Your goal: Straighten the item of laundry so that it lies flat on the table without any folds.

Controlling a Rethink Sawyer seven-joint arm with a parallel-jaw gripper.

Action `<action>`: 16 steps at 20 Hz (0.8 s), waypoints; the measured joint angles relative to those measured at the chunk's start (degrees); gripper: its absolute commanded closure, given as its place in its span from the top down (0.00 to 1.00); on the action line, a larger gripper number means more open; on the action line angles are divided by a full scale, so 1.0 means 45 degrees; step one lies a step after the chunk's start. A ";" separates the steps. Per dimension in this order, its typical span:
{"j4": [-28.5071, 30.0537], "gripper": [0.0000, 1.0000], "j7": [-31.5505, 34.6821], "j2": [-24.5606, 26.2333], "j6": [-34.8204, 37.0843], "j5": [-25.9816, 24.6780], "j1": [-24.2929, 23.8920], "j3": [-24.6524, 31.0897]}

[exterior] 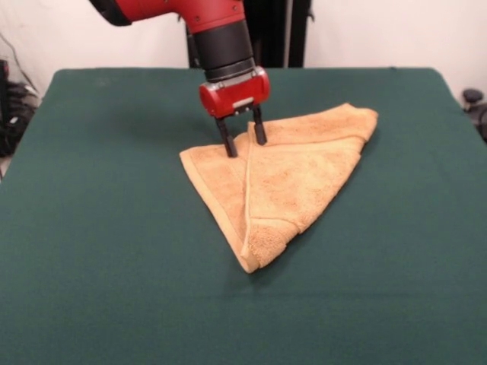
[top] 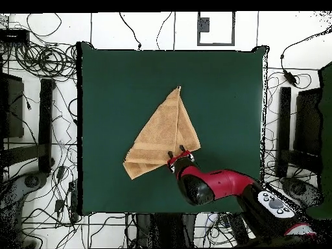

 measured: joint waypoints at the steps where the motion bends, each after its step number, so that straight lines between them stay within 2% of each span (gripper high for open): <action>1: -0.0002 1.00 0.0000 -0.0026 -0.0052 0.0018 0.0080 -0.0063; 16: -0.0048 1.00 0.0000 -0.0235 -0.0118 0.0205 0.0703 -0.0462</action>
